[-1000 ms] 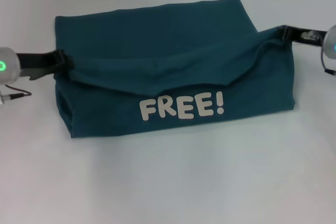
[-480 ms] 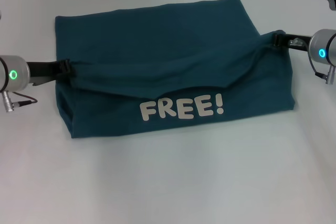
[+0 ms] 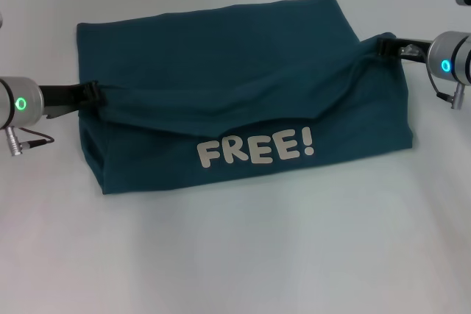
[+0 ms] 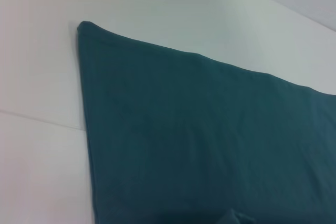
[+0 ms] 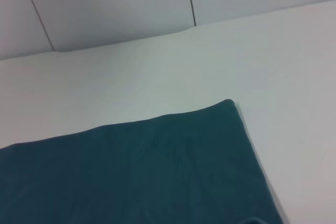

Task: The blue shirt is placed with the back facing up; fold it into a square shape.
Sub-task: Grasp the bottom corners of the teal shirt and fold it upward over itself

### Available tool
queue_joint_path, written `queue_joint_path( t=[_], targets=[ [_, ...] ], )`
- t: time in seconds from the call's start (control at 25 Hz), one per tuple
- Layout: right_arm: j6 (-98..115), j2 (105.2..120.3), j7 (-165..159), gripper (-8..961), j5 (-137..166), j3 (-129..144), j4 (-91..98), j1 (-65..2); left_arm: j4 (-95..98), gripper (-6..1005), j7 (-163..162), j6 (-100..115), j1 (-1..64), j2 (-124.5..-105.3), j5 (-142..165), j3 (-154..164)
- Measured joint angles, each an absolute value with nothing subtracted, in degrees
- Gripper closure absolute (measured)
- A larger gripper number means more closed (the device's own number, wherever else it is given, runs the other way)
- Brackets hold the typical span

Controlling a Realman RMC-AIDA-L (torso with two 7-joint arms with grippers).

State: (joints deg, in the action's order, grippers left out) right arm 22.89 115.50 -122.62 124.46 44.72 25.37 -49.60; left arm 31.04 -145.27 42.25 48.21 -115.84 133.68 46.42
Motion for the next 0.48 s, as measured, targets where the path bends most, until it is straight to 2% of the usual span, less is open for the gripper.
queue_joint_path(
  t=[0.48],
  targets=[
    [21.5,115.56,-122.6,875,124.5,49.0,24.7,-50.0,31.0,969,-145.1,42.2,48.2,-115.9,133.7,46.5]
  ],
)
